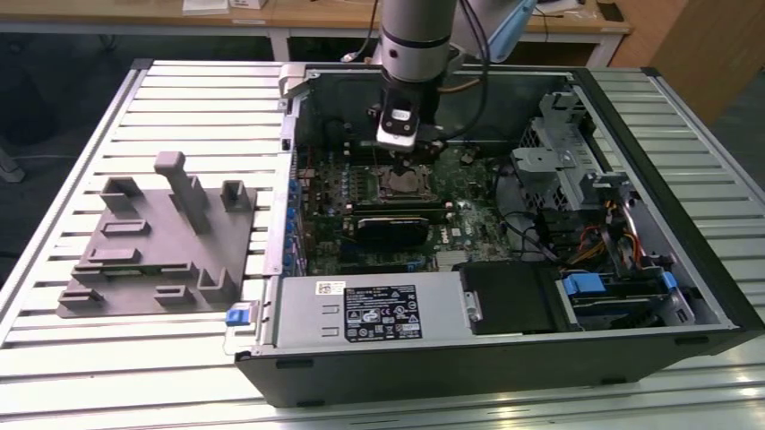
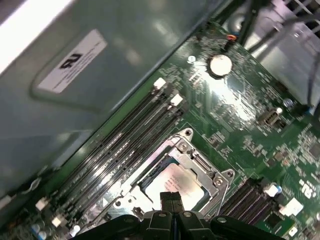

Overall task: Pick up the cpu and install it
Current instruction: 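Close the cpu cover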

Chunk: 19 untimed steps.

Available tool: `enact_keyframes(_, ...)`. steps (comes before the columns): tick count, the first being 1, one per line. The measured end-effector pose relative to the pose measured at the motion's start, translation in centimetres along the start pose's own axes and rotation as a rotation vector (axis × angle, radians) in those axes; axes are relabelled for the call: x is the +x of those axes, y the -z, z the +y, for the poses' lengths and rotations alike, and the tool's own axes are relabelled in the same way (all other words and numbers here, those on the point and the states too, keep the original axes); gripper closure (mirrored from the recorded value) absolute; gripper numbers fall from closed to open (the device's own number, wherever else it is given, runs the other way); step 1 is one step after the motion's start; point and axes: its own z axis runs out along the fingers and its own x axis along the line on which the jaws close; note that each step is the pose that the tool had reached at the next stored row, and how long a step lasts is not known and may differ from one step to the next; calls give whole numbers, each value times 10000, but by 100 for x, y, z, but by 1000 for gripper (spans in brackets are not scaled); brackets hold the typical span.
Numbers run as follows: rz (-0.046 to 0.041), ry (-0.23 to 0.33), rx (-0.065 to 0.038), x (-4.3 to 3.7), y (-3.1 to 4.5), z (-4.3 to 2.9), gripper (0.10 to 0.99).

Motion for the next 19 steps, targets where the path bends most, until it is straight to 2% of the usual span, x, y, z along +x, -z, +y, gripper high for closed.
enact_keyframes(19, 90, 3465, 18, 0, -14, 0, 980)
